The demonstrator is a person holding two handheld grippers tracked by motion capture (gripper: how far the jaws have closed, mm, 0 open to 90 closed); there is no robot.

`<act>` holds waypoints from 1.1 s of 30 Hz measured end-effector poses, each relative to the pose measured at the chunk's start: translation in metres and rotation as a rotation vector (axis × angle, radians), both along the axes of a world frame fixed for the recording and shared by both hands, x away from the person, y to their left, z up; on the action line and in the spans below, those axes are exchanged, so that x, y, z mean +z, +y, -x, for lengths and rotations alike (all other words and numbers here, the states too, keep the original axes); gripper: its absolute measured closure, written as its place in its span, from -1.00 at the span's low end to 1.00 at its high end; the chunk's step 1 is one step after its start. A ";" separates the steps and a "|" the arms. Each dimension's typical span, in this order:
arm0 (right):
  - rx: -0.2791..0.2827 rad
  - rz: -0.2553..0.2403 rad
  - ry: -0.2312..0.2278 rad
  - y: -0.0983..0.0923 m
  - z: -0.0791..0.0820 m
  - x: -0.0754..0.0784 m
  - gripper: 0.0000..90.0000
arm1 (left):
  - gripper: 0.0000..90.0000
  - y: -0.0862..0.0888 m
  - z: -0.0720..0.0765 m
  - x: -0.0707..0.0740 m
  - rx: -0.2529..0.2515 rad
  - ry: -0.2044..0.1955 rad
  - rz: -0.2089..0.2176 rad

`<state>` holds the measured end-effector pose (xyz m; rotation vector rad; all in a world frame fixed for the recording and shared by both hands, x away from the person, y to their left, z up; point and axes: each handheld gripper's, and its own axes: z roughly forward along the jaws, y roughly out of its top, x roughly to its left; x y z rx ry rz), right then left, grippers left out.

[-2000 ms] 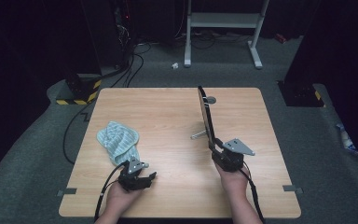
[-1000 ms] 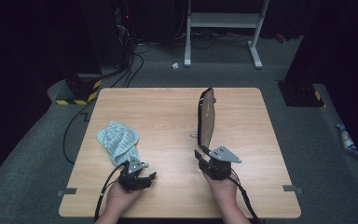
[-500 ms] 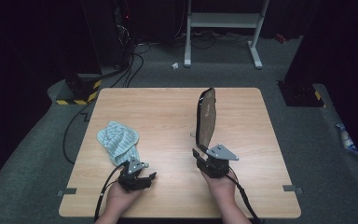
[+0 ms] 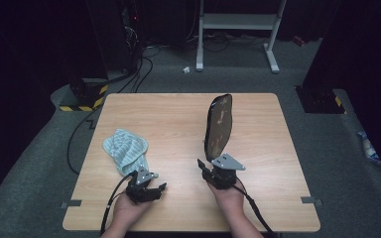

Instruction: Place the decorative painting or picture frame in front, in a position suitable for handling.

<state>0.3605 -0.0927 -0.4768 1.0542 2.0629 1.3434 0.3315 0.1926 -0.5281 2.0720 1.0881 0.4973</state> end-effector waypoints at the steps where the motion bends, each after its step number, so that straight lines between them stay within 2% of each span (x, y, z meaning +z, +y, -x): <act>1: 0.000 -0.005 -0.003 0.000 0.001 0.001 0.35 | -0.26 0.000 0.000 0.000 0.000 -0.001 0.000; 6: -0.026 0.016 -0.038 -0.006 0.006 0.004 0.30 | -0.26 0.000 0.000 0.000 0.000 -0.001 0.000; 8: -0.037 0.034 -0.035 -0.008 0.003 0.004 0.30 | -0.26 0.000 0.000 0.000 0.000 -0.001 0.000; 11: -0.039 0.036 -0.017 -0.008 -0.003 0.001 0.31 | -0.26 0.000 0.000 0.000 0.000 -0.001 -0.001; 20: -0.022 0.044 -0.015 0.003 -0.007 -0.003 0.30 | -0.26 0.000 0.000 0.000 -0.001 -0.001 -0.001; 33: -0.015 0.049 -0.001 0.021 -0.024 -0.004 0.28 | -0.26 0.000 0.000 0.000 -0.004 0.000 -0.001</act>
